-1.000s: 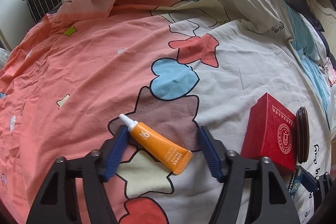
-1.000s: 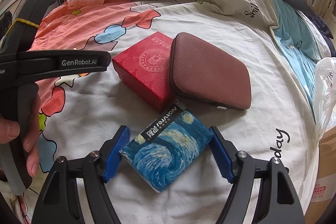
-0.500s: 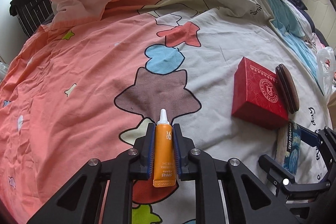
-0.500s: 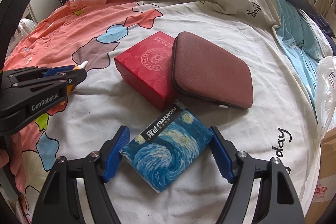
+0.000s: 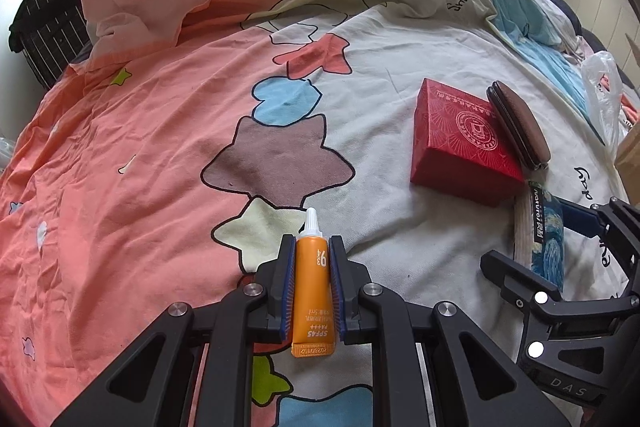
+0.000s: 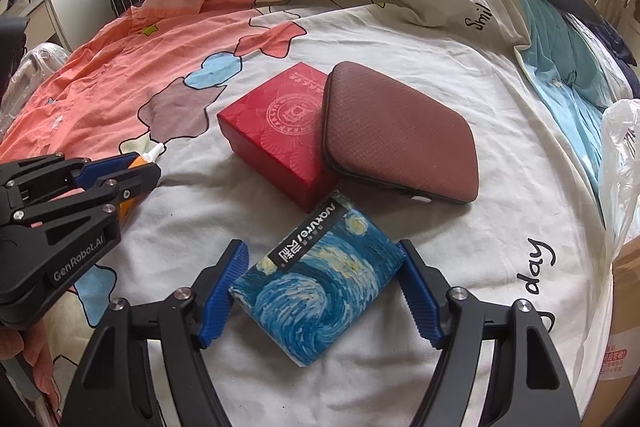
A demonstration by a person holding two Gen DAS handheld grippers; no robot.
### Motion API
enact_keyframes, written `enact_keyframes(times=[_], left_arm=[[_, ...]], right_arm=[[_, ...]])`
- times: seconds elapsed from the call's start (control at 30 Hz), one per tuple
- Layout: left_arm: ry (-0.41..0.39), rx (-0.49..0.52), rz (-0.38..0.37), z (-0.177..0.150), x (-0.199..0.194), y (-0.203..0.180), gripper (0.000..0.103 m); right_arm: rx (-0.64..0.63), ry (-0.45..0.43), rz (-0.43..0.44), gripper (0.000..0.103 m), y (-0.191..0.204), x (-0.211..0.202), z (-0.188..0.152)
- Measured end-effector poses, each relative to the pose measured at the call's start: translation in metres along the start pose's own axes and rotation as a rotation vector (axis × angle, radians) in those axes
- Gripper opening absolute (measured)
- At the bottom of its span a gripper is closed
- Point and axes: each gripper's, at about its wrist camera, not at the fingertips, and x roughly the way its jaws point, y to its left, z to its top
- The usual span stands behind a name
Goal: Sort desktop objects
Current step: 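Carry the orange tube and tissue pack with both grippers toward the cardboard box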
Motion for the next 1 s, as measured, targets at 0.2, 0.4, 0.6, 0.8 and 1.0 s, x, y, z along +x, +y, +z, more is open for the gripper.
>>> enact_keyframes(times=[0.2, 0.4, 0.6, 0.8, 1.0], left_arm=[[0.000, 0.022, -0.039, -0.005, -0.008, -0.014, 0.016], [-0.024, 0.040, -0.040, -0.010, -0.019, -0.023, 0.016], [-0.035, 0.047, -0.036, -0.015, -0.032, -0.026, 0.016], [-0.053, 0.058, -0.027, -0.017, -0.050, -0.032, 0.016], [-0.076, 0.086, -0.016, -0.021, -0.070, -0.044, 0.016]], right_arm=[[0.022, -0.022, 0.046, 0.071, -0.001, -0.011, -0.002], [-0.005, -0.036, 0.035, 0.071, 0.006, -0.026, -0.007], [-0.011, -0.042, 0.023, 0.071, 0.005, -0.038, -0.012], [-0.017, -0.061, -0.005, 0.071, 0.001, -0.057, -0.018], [-0.014, -0.097, -0.028, 0.071, -0.006, -0.084, -0.023]])
